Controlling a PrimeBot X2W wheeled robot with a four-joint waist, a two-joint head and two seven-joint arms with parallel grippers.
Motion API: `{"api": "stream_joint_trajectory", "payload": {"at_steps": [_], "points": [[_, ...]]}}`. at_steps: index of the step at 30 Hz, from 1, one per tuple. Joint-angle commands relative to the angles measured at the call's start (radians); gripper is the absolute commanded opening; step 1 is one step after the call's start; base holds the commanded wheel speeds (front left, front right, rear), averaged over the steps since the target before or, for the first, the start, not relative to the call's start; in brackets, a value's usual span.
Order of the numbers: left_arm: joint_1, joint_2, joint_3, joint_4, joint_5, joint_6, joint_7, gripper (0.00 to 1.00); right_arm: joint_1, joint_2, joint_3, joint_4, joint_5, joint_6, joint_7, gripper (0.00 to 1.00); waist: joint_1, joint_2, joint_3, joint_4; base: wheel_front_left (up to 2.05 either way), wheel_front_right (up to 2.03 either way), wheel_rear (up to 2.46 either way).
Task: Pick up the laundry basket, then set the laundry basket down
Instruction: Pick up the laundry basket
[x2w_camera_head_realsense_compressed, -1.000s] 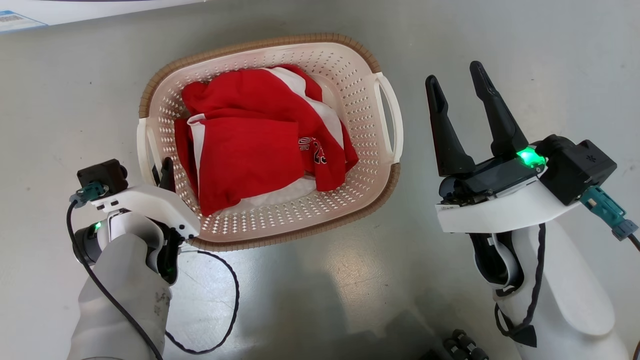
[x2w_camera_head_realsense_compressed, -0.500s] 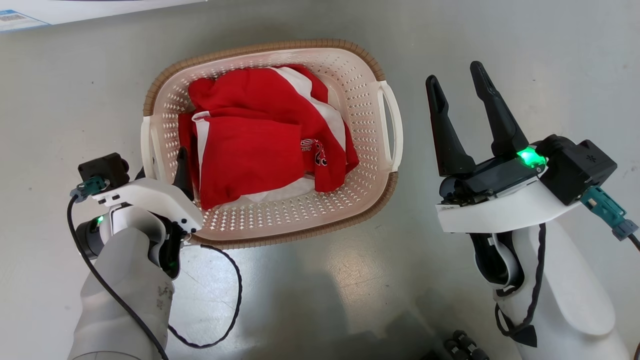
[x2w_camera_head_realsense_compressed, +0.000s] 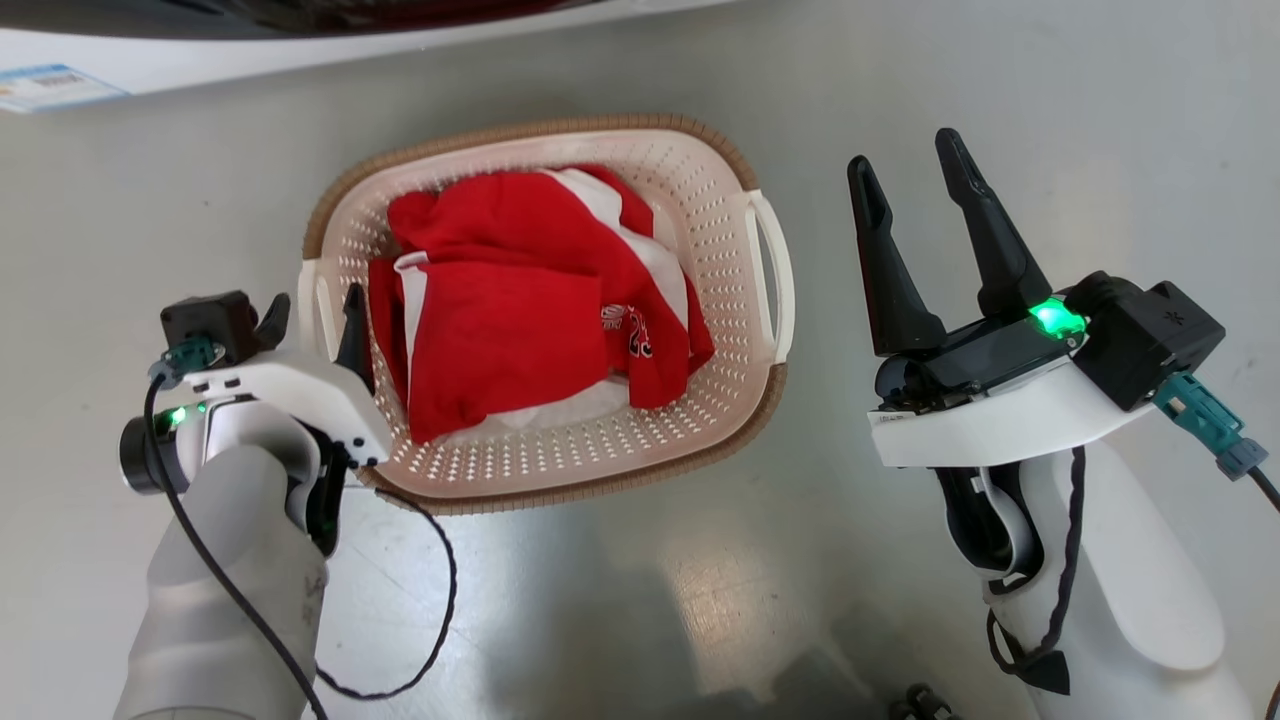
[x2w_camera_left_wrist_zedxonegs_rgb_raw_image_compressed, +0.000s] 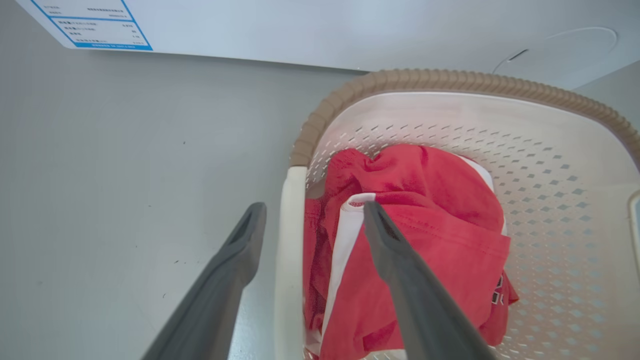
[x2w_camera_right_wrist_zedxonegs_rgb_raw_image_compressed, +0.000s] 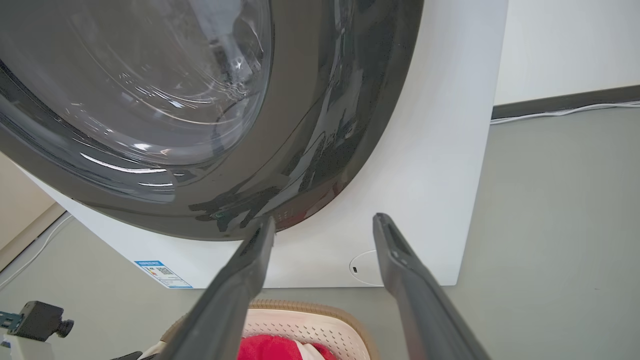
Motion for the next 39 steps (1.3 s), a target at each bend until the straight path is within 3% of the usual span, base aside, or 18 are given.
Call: {"api": "stream_joint_trajectory", "payload": {"at_steps": [1,9,18,39], "points": [[0.051,0.026,0.02,-0.013,0.007,0.008,-0.006,1.0,0.022,0.009,0.023,-0.014,0.007,0.007,-0.011,1.0,-0.0001,0.0,-0.02,-0.001,0.0,0.0,0.0],[0.096,0.034,0.036,-0.104,0.019,-0.011,-0.006,1.0,0.037,0.007,0.019,-0.003,0.01,0.007,-0.011,1.0,-0.0001,0.0,-0.115,0.001,0.0,0.0,0.0],[0.2,0.005,0.054,-0.268,0.017,-0.037,-0.006,1.0,0.081,0.003,0.014,0.018,0.015,0.007,-0.011,1.0,-0.0001,0.0,-0.271,0.014,0.0,0.0,0.0],[0.471,-0.044,-0.015,-0.657,0.007,-0.047,-0.006,1.0,0.222,-0.029,-0.032,0.044,0.021,0.007,-0.011,1.0,-0.0001,0.0,-0.59,0.076,0.0,0.0,0.0]]}}
